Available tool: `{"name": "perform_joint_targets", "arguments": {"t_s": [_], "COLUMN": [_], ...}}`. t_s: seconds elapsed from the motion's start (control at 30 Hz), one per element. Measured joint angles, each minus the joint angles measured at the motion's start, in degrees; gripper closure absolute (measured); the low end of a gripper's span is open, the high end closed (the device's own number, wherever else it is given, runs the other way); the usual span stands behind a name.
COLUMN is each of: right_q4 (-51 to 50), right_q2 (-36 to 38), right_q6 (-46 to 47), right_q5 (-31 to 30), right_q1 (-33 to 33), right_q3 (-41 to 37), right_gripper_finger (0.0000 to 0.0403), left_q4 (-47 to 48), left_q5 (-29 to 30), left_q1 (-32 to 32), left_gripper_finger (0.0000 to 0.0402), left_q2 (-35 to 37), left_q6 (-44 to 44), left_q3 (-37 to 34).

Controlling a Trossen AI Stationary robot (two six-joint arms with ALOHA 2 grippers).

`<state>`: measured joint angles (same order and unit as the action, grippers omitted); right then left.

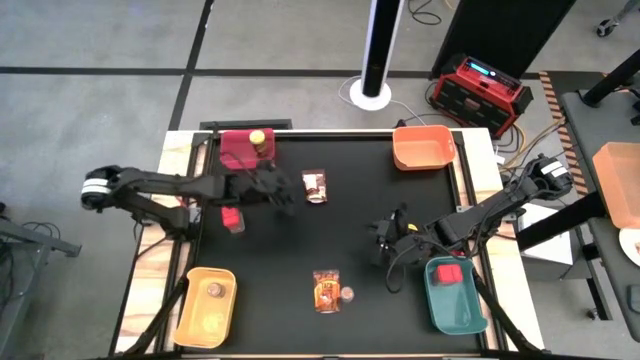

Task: Sort spices by type
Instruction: Put the top orange seasoning bag into the orange bin

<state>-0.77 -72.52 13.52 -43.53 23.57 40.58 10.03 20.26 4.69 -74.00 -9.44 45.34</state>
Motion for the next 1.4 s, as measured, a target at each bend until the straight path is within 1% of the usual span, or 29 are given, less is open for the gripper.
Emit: {"name": "perform_joint_targets", "arguments": {"t_s": [0.07, 0.13, 0.37, 0.43, 0.87, 1.17, 1.27, 1.4], "right_q4": [0.2, 0.21, 0.16, -0.07, -1.6, -2.5, -2.51, -2.78], "right_q2": [-0.01, 0.01, -0.01, -0.01, 0.01, 0.01, 0.01, 0.01], "right_q6": [0.0, 0.34, 0.76, 0.81, 1.86, 2.47, 2.46, 2.45], "right_q5": [0.0, 0.29, 0.49, 0.5, 0.53, 0.53, 0.53, 0.53], "right_q1": [0.02, 0.04, 0.05, 0.07, 0.07, 0.07, 0.07, 0.07], "right_q3": [0.0, 0.0, 0.0, 0.0, 0.0, 0.0, 0.0, 0.0], "right_gripper_finger": [0.0394, 0.0394, 0.0394, 0.0394, 0.0394, 0.0394, 0.0394, 0.0394], "left_q4": [-0.86, -3.14, -12.73, -13.96, -12.39, -10.64, -10.54, -10.64], "left_q5": [-0.34, -0.63, -1.63, -1.8, -1.8, -4.99, -5.53, -6.81], "left_q1": [-1.91, -2.96, -2.05, -1.88, 3.29, 6.85, 7.41, 7.75], "left_gripper_finger": [0.0151, 0.0151, 0.0151, 0.0151, 0.0151, 0.0151, 0.0159, 0.0181], "left_q2": [-2.41, -5.14, -13.43, -15.21, -25.14, -29.64, -30.54, -31.93], "left_q6": [3.79, 5.53, 7.15, 7.46, 7.46, 6.91, 6.83, 6.83], "left_q3": [0.0, -0.04, -0.07, 0.0, 5.41, 7.61, 8.04, 8.11]}}
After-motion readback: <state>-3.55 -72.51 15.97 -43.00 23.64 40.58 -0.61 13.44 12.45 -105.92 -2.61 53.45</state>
